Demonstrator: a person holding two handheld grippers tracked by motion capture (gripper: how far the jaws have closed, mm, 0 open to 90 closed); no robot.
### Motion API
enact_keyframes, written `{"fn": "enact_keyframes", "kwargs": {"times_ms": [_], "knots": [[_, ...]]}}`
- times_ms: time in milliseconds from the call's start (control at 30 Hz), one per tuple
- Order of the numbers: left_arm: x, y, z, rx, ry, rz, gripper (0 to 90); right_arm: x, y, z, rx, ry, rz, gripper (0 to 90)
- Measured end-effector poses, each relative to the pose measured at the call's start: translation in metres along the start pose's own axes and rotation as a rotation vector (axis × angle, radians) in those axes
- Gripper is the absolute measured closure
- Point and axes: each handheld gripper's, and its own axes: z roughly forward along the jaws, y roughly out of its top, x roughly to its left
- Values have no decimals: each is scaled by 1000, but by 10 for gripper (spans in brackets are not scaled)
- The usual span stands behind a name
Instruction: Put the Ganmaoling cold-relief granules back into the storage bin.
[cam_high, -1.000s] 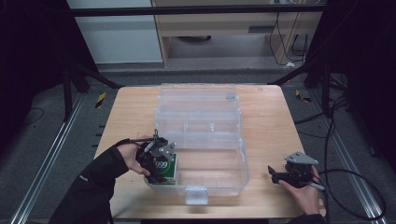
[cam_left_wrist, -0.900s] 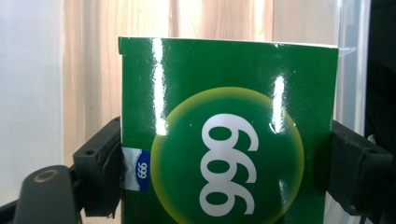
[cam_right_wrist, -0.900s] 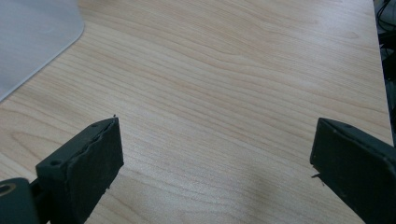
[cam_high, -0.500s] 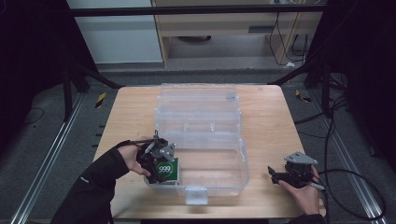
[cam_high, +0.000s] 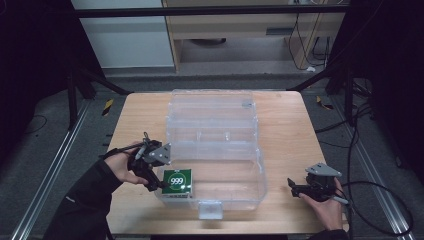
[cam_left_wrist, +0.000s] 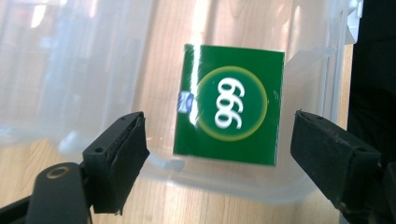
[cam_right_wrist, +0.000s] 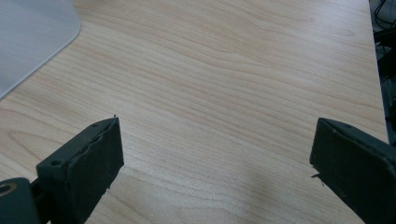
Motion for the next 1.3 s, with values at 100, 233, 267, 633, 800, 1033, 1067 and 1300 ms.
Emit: {"fn": "enact_keyframes", "kwargs": {"times_ms": [100, 233, 267, 633, 800, 1033, 1067, 1300], "knots": [[-1, -10, -9, -26, 21, -32, 187, -1, -1, 0, -2, -2, 8, 33], [-4, -25, -15, -49, 43, -85, 193, 0, -1, -1, 0, -3, 9, 33], [-4, -30, -15, -54, 49, -99, 195, 0, -1, -1, 1, -1, 11, 33], [-6, -89, -5, -109, 125, -304, 221, -1, -2, 0, 1, 1, 9, 34], [-5, -114, 5, -177, 204, -459, 207, 0, -2, -1, 2, 3, 17, 34], [-6, -143, 29, -268, 332, -665, 190, -1, -3, -1, 0, 3, 17, 31], [-6, -146, 33, -277, 350, -692, 190, -1, -3, -1, 0, 3, 17, 31], [-8, -163, 51, -274, 468, -829, 185, -1, -4, -1, 2, 3, 23, 31]]}}
